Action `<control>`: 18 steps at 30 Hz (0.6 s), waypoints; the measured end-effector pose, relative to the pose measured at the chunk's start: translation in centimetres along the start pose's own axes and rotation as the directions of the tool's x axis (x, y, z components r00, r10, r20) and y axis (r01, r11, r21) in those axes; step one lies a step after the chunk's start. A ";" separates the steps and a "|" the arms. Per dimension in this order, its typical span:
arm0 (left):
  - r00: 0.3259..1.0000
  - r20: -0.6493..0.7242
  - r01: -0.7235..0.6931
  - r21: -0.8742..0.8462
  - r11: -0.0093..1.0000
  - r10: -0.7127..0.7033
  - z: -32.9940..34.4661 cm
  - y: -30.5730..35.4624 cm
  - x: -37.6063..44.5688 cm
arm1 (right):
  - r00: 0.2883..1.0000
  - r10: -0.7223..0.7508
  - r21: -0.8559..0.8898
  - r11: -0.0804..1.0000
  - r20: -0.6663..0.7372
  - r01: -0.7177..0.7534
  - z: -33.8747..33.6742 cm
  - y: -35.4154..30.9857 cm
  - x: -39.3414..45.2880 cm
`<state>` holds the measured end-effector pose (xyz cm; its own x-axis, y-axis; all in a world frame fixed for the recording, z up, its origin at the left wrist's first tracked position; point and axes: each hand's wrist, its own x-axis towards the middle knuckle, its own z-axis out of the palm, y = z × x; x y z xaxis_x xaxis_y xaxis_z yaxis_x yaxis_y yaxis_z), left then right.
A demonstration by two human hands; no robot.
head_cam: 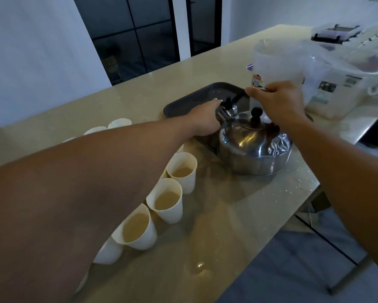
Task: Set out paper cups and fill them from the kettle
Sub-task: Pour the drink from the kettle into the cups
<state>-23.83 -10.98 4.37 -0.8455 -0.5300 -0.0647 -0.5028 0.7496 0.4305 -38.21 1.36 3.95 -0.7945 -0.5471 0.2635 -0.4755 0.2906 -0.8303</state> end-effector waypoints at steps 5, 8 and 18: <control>0.998 -0.010 0.055 -0.108 0.993 -0.057 0.7 0.1 1.3 | 1.000 -0.011 -0.078 0.997 0.011 0.012 0.7 -0.3 1.1; 0.995 0.026 0.103 -0.178 0.979 -0.100 1.1 0.1 1.7 | 1.000 -0.012 -0.060 0.998 0.012 0.013 0.8 -0.2 1.3; 0.973 0.172 0.132 0.119 0.984 -0.152 2.2 2.2 2.3 | 0.999 -0.023 -0.016 1.000 0.029 0.024 1.6 0.3 2.3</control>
<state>-27.28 -9.72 3.21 -0.7775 -0.5614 -0.2834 -0.6281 0.7147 0.3076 -39.57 -1.13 3.55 -0.7718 -0.5765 0.2683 -0.5004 0.2904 -0.8156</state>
